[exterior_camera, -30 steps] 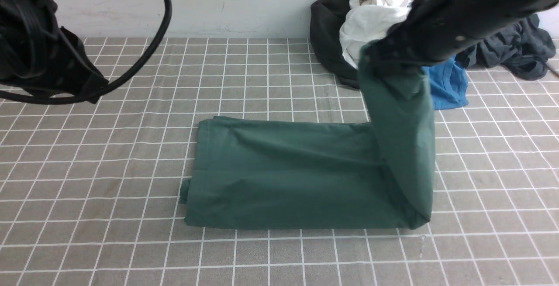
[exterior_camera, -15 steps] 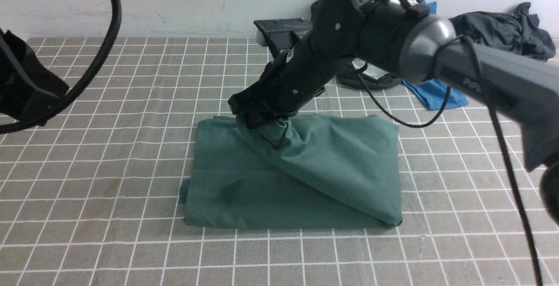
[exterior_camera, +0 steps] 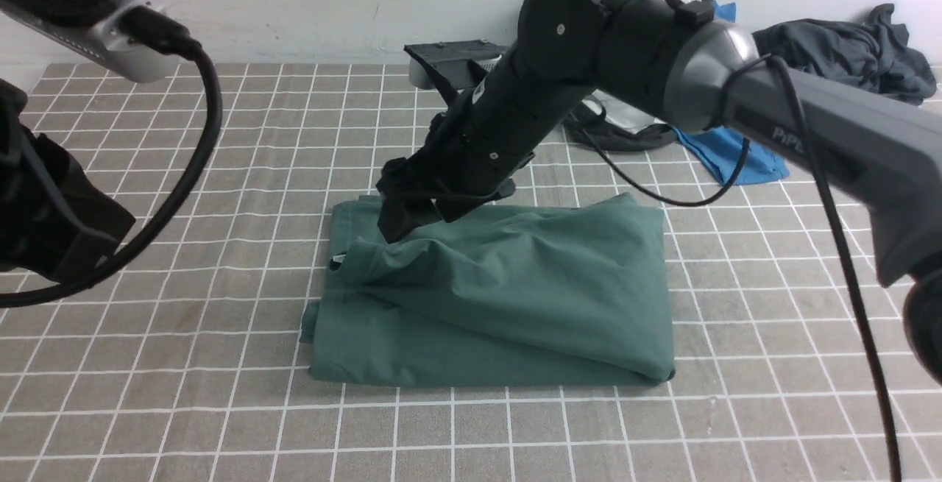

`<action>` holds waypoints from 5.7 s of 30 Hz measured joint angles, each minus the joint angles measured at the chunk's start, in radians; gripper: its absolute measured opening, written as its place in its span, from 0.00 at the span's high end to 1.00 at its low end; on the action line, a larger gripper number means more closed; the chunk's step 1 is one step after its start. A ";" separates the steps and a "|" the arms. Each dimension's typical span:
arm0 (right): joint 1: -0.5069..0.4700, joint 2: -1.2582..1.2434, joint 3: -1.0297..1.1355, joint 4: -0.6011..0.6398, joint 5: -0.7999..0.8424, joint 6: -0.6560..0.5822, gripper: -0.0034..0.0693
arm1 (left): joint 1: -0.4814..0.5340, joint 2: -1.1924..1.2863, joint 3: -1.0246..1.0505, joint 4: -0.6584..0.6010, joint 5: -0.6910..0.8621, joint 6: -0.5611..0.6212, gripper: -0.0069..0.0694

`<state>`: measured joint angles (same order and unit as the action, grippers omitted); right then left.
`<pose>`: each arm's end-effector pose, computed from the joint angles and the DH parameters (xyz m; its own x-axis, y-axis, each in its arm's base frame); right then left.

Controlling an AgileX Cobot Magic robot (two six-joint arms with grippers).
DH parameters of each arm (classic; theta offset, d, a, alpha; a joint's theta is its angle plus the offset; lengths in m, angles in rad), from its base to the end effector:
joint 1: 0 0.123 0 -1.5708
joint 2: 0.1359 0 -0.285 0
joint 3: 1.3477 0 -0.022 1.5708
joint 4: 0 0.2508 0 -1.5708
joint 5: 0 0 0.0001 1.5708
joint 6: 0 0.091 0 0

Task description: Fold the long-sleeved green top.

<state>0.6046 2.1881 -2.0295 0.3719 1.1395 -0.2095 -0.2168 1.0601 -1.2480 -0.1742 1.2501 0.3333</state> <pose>0.3770 0.2970 0.2554 -0.7303 -0.5595 -0.3920 -0.6749 0.6797 0.2872 0.1742 -0.0537 0.4034 -0.6918 0.4294 -0.5805 0.5124 0.8584 0.0245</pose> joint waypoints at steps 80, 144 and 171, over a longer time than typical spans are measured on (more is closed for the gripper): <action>0.066 0.129 -0.059 -0.067 0.009 0.023 0.68 | 0.000 -0.901 0.670 0.130 -0.100 -0.301 0.92; 0.171 -1.974 1.555 -0.227 -0.803 0.071 0.97 | 0.000 -0.901 0.671 0.132 -0.100 -0.298 0.92; -0.516 -2.124 2.056 -0.243 -1.076 0.210 0.97 | 0.000 -0.901 0.671 0.132 -0.100 -0.298 0.92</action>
<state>0.0891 0.0639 0.0267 0.1284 0.0637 0.0000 -0.2168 0.1588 -0.5770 -0.0422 1.1496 0.0352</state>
